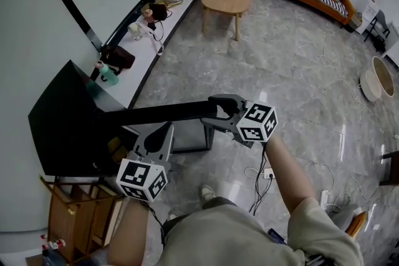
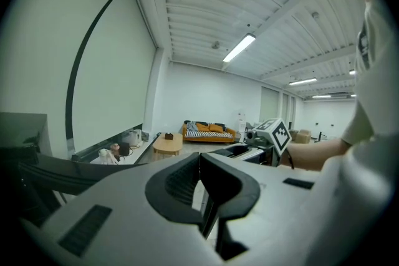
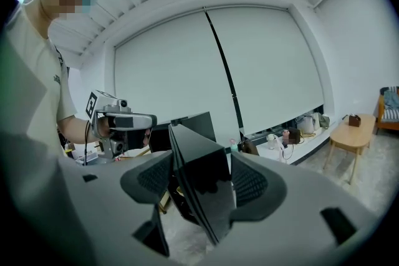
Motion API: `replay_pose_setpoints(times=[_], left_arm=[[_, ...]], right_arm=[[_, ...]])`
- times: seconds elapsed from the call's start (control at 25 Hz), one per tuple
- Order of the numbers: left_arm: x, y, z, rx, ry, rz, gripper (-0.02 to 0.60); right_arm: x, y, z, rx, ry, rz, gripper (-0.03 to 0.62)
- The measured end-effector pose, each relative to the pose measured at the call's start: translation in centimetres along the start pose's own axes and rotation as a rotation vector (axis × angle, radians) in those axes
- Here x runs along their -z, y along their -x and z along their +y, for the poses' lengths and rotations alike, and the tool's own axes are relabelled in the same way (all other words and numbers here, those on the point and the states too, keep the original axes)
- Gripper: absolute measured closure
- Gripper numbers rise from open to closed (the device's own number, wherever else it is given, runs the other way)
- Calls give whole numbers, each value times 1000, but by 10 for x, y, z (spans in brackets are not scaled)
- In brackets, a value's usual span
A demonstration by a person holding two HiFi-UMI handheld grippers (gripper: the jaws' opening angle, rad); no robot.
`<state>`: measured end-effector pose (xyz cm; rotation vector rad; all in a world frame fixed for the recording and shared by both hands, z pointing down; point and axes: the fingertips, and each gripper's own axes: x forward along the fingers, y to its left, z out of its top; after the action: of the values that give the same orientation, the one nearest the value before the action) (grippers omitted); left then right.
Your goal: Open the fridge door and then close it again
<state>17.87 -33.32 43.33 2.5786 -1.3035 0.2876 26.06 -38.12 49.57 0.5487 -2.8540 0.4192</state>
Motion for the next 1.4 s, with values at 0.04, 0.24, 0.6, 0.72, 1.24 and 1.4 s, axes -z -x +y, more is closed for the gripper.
replay_pose_setpoints(times=[0.04,0.24,0.6,0.72,1.24,1.4], left_arm=[[1,1,1,-2,0,1,572],[2,5,3,-12,-3,1,572],[8,18,-4,-15,3,-3,572],[11,26,-7,-17,6,-8,574],[21,71,-15,-44,1,-12,572],[23,87,-13,-54,0,-14,572]], right_arm=[[0,0,0,1,1,2,313],[2,-2,2,9,-4,10,316],[7,4,21,22,-2,33,326],[11,5,29,23,4,46,330],[22,14,75,34,17,100,342],[26,14,89,47,27,114,345]])
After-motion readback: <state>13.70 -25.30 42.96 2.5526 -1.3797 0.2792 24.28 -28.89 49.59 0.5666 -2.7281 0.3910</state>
